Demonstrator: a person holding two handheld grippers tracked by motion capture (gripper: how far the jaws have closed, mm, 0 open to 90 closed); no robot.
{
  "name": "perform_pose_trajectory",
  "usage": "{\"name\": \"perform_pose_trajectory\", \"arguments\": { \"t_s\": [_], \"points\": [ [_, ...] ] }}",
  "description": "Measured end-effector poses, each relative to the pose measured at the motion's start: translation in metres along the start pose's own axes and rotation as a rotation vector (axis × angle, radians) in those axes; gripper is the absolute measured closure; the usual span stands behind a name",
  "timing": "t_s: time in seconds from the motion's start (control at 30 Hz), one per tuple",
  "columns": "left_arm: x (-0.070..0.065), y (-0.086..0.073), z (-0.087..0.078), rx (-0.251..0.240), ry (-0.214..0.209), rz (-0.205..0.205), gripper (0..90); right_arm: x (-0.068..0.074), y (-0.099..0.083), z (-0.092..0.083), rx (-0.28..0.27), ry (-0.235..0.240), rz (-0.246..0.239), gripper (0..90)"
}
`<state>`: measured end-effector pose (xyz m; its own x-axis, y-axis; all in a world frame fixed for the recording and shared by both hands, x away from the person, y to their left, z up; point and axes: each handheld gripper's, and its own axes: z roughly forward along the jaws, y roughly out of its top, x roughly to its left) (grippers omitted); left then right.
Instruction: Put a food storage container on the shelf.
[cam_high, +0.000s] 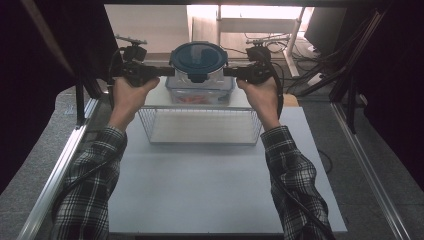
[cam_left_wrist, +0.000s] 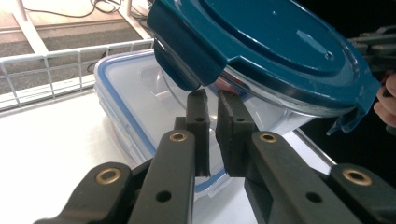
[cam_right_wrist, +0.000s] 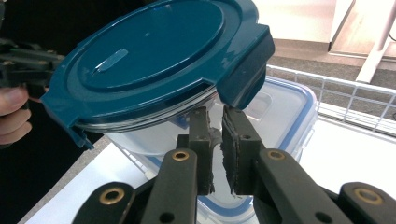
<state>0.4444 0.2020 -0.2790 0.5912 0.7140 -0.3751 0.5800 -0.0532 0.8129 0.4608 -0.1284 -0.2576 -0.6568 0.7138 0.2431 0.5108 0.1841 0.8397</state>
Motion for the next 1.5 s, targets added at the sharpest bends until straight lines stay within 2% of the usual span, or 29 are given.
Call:
{"name": "perform_pose_trajectory", "arguments": {
  "t_s": [0.13, 0.17, 0.2, 0.23, 0.27, 0.3, 0.33, 0.37, 0.4, 0.43, 0.47, 0.5, 0.57, 0.67, 0.7, 0.73, 0.8, 0.87, 0.9, 0.93, 0.97, 1.17, 1.5],
  "points": [
    [-0.003, -0.008, -0.003, -0.006, -0.028, 0.014, 79.7, 0.002, -0.002, -0.004, -0.002, 0.006, -0.023, 76.0],
    [-0.003, -0.008, -0.003, -0.006, -0.028, 0.014, 76.6, 0.002, -0.002, -0.004, -0.002, 0.006, -0.023, 76.0],
    [-0.005, -0.014, -0.005, -0.017, -0.055, 0.009, 71.9, 0.002, -0.004, -0.006, -0.003, 0.022, -0.028, 72.1],
    [-0.005, -0.014, -0.005, -0.017, -0.055, 0.009, 67.8, 0.002, -0.004, -0.006, -0.003, 0.022, -0.028, 72.1],
    [-0.006, -0.017, -0.006, -0.017, -0.056, 0.014, 67.8, 0.003, -0.006, -0.006, 0.000, 0.026, -0.034, 70.4],
    [-0.008, -0.021, -0.006, -0.015, -0.049, 0.027, 60.4, 0.007, -0.011, -0.007, 0.006, 0.026, -0.065, 65.8],
    [-0.010, -0.024, -0.007, -0.012, -0.048, 0.033, 60.4, 0.007, -0.011, -0.007, 0.006, 0.026, -0.065, 65.8],
    [-0.012, -0.028, -0.007, -0.011, -0.051, 0.044, 56.2, 0.008, -0.013, -0.007, 0.006, 0.026, -0.077, 63.4],
    [-0.015, -0.034, -0.009, -0.008, -0.055, 0.063, 48.4, 0.012, -0.019, -0.008, 0.008, 0.023, -0.107, 57.1],
    [-0.015, -0.034, -0.009, -0.008, -0.055, 0.063, 45.8, 0.012, -0.019, -0.008, 0.008, 0.023, -0.107, 57.1],
    [-0.019, -0.042, -0.010, -0.006, -0.059, 0.086, 43.1, 0.016, -0.025, -0.009, 0.009, 0.024, -0.130, 51.2],
    [-0.019, -0.042, -0.010, -0.006, -0.059, 0.086, 40.2, 0.016, -0.025, -0.009, 0.009, 0.024, -0.130, 51.2],
    [-0.024, -0.053, -0.010, -0.001, -0.057, 0.122, 35.5, 0.020, -0.035, -0.009, 0.011, 0.022, -0.161, 43.3],
    [-0.026, -0.060, -0.011, -0.002, -0.061, 0.133, 30.0, 0.021, -0.045, -0.010, 0.009, 0.036, -0.170, 34.8],
    [-0.027, -0.064, -0.011, -0.005, -0.066, 0.136, 30.0, 0.021, -0.045, -0.010, 0.009, 0.036, -0.170, 34.8],
    [-0.029, -0.072, -0.010, -0.004, -0.072, 0.141, 26.7, 0.022, -0.052, -0.012, 0.009, 0.055, -0.166, 29.5],
    [-0.030, -0.074, -0.010, -0.005, -0.072, 0.141, 23.9, 0.023, -0.056, -0.013, 0.006, 0.057, -0.169, 27.8],
    [-0.035, -0.085, -0.009, 0.003, -0.072, 0.166, 21.8, 0.026, -0.065, -0.015, 0.006, 0.062, -0.183, 22.6],
    [-0.035, -0.085, -0.009, 0.003, -0.072, 0.166, 20.9, 0.026, -0.065, -0.015, 0.006, 0.062, -0.183, 22.6],
    [-0.037, -0.087, -0.008, 0.007, -0.070, 0.174, 20.7, 0.028, -0.073, -0.017, 0.008, 0.064, -0.191, 20.0],
    [-0.040, -0.091, -0.008, 0.013, -0.069, 0.191, 20.3, 0.028, -0.076, -0.018, 0.012, 0.064, -0.195, 19.1],
    [-0.049, -0.106, -0.004, 0.037, -0.063, 0.225, 17.2, 0.031, -0.090, -0.020, 0.014, 0.070, -0.216, 15.5],
    [-0.058, -0.127, -0.003, 0.055, -0.069, 0.247, 11.6, 0.032, -0.108, -0.026, 0.010, 0.081, -0.230, 11.6]
  ]
}}
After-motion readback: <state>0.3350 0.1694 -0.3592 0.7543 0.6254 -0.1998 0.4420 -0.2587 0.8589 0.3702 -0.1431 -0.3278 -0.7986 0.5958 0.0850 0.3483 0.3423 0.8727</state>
